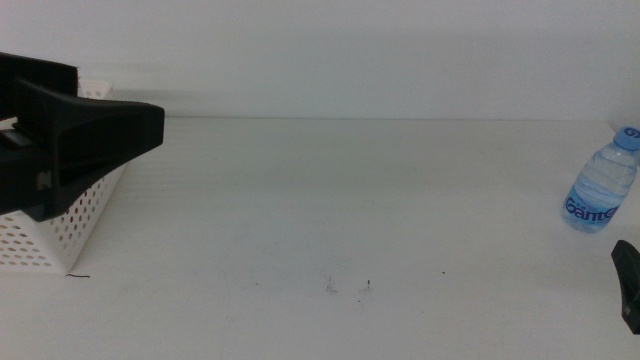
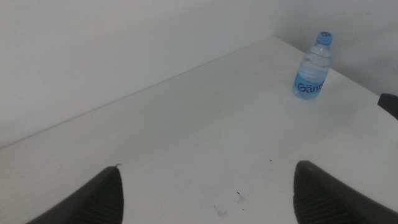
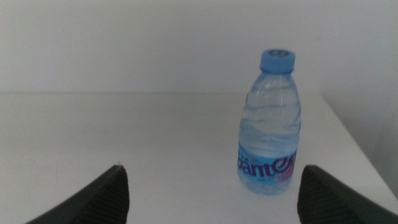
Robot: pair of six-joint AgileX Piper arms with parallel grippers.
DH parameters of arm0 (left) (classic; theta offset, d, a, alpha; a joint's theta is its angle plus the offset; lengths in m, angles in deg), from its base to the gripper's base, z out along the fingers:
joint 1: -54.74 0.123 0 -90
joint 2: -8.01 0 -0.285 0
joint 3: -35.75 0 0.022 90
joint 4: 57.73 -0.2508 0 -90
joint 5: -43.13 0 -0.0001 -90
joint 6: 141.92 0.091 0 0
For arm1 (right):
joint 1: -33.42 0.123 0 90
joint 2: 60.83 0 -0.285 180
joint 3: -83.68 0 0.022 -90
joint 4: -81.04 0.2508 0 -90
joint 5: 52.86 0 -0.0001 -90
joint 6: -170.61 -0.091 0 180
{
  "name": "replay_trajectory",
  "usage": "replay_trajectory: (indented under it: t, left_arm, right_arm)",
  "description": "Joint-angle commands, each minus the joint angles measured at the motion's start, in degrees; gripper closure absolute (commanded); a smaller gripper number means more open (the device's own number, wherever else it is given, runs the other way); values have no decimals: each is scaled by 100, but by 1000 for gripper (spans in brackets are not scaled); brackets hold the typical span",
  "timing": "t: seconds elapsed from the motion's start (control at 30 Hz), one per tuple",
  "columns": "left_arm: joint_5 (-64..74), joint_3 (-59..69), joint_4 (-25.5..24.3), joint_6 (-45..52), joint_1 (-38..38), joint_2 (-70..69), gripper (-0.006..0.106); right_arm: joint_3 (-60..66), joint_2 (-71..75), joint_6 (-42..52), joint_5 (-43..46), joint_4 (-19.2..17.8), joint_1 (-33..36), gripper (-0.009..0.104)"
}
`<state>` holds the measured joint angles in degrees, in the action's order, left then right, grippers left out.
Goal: Use arms to grab the bottles and put them into the dustbin to the left of the table.
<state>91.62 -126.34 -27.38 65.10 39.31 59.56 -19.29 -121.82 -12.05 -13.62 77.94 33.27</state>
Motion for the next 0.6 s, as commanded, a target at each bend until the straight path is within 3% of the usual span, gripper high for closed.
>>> replay_trajectory:
  t: [0.0,0.33,0.57]
  left_arm:
    - [-78,33,12,-30,-39,-21,7]
    - [-78,33,12,-30,-39,-21,7]
    - [-78,33,12,-30,-39,-21,7]
  right_arm:
    - [19,-109,-79,77,31,-48,2]
    - [19,-731,-190,442,45,-48,2]
    - [19,-996,383,942,210,-48,2]
